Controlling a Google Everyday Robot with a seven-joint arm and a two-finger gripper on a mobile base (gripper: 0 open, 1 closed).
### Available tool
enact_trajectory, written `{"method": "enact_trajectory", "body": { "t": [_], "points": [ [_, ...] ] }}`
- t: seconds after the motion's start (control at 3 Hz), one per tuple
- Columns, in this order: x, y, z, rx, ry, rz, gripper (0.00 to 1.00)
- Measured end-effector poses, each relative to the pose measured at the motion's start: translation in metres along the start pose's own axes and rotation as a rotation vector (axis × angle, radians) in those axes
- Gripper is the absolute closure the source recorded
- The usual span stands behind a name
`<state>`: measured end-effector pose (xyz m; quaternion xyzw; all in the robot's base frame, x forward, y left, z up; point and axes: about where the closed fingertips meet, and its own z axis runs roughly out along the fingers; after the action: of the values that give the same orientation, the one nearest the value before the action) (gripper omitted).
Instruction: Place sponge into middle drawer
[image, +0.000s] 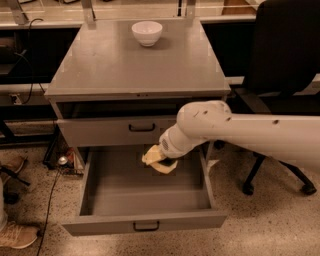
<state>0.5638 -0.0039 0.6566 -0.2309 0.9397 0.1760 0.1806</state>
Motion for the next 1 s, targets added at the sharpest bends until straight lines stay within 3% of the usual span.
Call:
{"method": "enact_trajectory", "body": {
  "t": [0.33,0.67,1.0],
  "points": [
    [-0.001,-0.017,0.066,0.014,-0.031,0.089,1.00],
    [-0.023,-0.024,0.137,0.016,-0.092,0.148,1.00],
    [-0.031,-0.023,0.187,0.007,-0.109,0.192,1.00]
  ]
}}
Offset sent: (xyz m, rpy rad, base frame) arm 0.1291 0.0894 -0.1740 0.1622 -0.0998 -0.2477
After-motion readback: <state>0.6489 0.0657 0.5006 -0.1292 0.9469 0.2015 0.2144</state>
